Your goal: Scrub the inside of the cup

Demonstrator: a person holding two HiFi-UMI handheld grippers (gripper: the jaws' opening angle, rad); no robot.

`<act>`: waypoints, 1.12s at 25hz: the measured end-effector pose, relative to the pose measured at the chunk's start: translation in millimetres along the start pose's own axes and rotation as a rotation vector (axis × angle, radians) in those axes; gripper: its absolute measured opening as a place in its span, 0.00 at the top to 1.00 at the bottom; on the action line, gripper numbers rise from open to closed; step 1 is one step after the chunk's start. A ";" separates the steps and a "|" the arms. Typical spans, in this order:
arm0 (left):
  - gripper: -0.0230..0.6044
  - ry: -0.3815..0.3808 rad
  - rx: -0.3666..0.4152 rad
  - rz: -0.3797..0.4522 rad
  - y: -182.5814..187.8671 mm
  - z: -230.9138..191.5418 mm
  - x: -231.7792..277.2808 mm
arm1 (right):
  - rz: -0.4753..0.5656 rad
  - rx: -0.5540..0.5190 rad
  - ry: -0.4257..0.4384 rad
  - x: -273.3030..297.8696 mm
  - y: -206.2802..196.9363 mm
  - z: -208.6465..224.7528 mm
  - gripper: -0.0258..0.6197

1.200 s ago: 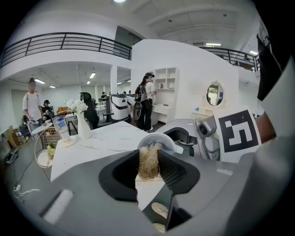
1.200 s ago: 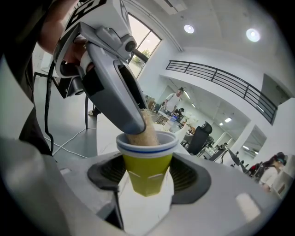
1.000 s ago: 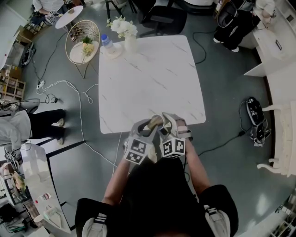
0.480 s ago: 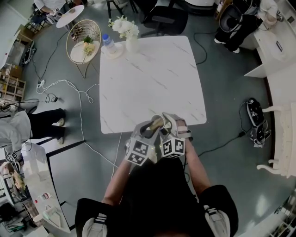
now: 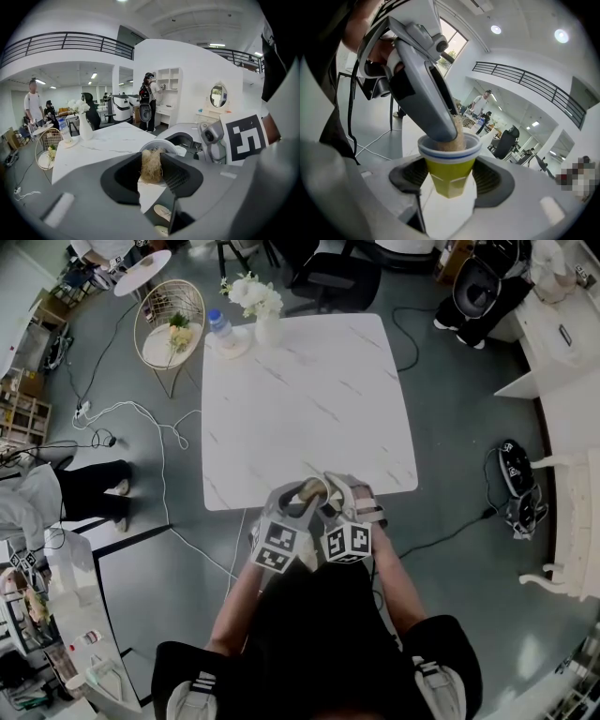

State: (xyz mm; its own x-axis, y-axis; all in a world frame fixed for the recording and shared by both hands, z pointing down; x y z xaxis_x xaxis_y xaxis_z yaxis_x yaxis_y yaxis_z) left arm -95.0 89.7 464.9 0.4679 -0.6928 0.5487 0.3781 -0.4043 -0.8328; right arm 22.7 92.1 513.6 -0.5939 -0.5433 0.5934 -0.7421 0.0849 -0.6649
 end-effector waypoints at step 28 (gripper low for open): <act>0.76 0.015 -0.087 0.178 16.0 -6.9 -10.2 | 0.018 0.127 -0.105 -13.3 -18.1 25.5 0.51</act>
State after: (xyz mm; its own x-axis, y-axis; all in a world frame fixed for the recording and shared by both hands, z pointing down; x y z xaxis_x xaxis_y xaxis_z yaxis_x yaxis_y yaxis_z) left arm -99.2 86.2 445.5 0.5092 -0.7665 0.3914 0.2198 -0.3239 -0.9202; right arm 52.0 76.5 506.2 -0.5660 -0.6273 0.5349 -0.6824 -0.0076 -0.7310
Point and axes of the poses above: the fingertips, and each gripper's own axes: x forward along the fingers, z to its right, y out of its top, the point moved 10 cm from there along -x, backward along the fingers, and after that the axes turned 8 degrees about y, right-handed, at the moved point
